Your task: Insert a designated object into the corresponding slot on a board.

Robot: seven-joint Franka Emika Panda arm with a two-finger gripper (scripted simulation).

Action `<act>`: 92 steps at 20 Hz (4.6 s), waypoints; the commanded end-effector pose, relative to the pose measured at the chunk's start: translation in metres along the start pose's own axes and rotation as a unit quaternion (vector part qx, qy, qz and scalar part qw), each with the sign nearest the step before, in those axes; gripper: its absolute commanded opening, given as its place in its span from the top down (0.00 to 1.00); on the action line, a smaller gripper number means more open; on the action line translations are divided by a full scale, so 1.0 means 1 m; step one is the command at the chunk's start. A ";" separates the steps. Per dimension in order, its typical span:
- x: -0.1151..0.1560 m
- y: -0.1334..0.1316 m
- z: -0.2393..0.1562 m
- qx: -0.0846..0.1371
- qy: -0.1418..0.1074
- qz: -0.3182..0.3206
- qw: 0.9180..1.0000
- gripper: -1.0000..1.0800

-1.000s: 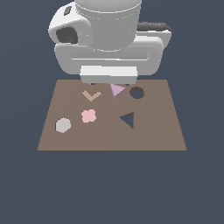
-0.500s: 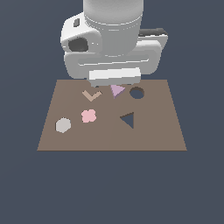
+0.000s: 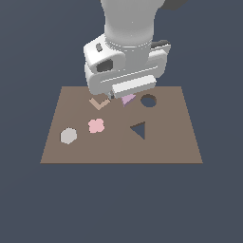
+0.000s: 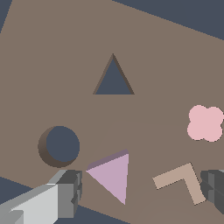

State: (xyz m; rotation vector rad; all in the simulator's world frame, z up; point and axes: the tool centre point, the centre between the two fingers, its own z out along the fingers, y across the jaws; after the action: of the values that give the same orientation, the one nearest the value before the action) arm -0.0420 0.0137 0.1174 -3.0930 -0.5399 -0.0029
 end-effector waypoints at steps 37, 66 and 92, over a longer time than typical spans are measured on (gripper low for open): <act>-0.047 -0.015 0.087 0.000 -0.001 -0.193 0.981 1.00; -0.040 0.005 0.086 -0.001 -0.001 -0.323 0.946 1.00; 0.018 0.049 0.082 -0.001 -0.001 -0.730 0.684 1.00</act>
State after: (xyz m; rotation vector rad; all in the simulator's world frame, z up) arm -0.0128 -0.0273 0.0352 -1.8066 -2.5721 -0.0020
